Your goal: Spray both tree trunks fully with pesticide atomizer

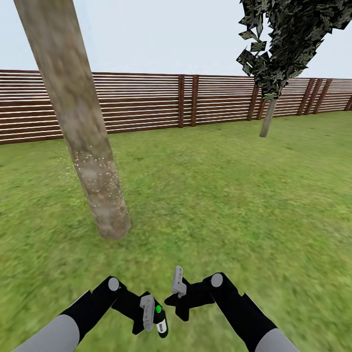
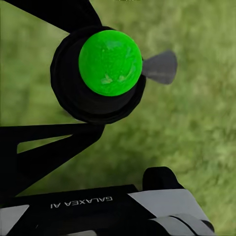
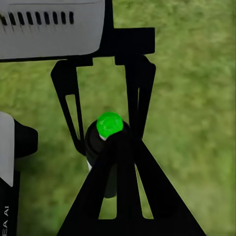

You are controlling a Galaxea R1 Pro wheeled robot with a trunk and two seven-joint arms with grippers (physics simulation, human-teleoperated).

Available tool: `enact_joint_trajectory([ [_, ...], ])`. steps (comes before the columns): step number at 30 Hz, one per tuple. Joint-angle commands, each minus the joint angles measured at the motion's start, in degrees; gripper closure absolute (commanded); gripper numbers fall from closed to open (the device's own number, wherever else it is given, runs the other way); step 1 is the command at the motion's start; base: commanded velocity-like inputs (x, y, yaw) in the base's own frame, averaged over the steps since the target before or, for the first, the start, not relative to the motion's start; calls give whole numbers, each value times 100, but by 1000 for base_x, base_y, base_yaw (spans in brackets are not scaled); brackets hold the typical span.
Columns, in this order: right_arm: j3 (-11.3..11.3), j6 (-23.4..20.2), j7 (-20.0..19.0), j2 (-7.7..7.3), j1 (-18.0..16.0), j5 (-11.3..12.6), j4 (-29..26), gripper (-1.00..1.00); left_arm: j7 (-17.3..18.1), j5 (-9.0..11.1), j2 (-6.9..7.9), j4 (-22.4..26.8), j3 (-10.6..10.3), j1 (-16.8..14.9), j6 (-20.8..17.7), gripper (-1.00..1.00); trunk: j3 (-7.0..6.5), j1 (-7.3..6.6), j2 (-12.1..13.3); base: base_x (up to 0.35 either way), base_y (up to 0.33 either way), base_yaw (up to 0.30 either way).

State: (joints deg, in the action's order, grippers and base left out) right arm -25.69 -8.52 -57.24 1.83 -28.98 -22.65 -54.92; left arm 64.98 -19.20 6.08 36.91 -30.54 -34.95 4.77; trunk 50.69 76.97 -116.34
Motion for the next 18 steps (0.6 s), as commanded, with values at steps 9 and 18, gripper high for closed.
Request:
enact_joint_trajectory([
  [9, 2, -54, -24, 1, -2, -11, -14, 100, 211, 4, -2, 205, -13, -3, 42, 100, 5, -1, -2, 0, 0, 0],
  [18, 2, -56, -24, 1, -2, -11, -19, 100, 226, 8, -2, 242, -7, -3, 34, 100, 5, -1, -2, 0, 0, 0],
])
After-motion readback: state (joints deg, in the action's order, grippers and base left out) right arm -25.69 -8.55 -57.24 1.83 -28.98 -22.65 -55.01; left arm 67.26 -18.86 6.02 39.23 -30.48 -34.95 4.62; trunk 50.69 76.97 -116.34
